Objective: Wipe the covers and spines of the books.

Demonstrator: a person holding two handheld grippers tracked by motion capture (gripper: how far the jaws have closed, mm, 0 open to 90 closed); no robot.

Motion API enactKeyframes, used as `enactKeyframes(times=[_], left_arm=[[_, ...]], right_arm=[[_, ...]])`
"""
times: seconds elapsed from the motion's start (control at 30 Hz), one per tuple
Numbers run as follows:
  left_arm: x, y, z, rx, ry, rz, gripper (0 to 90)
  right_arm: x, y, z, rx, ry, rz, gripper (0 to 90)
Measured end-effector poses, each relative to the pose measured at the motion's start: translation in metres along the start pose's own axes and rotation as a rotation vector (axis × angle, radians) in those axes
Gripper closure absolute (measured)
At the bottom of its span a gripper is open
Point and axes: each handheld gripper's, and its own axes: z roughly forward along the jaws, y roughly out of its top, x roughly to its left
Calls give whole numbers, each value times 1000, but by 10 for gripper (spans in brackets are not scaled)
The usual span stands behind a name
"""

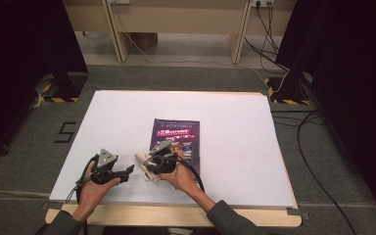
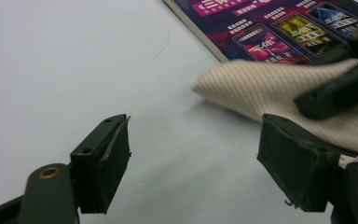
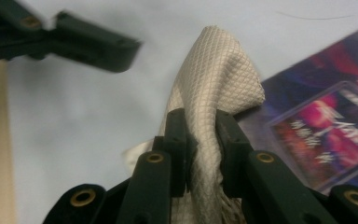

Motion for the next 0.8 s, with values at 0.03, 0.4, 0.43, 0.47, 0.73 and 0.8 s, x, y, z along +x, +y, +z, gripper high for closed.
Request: enactKeyframes(times=[0.03, 0.4, 0.43, 0.47, 0.73, 0.8], left_arm=[[0, 0, 0, -2, 1, -2, 244], [-1, 0, -1, -5, -15, 2, 244], [-1, 0, 0, -1, -16, 4, 244], [-1, -1, 0, -1, -18, 4, 245], [-4, -1, 1, 0, -53, 1, 245], [-4, -1, 1, -1, -56, 1, 246]], right_arm=[[3, -1, 0, 3, 11, -7, 774], [-8, -19, -20, -2, 2, 26, 766], [-14, -22, -24, -9, -8, 35, 766], [-19, -26, -29, -12, -23, 49, 766], [-61, -52, -63, -39, -114, 158, 769], [-70, -56, -69, -44, -135, 183, 769]])
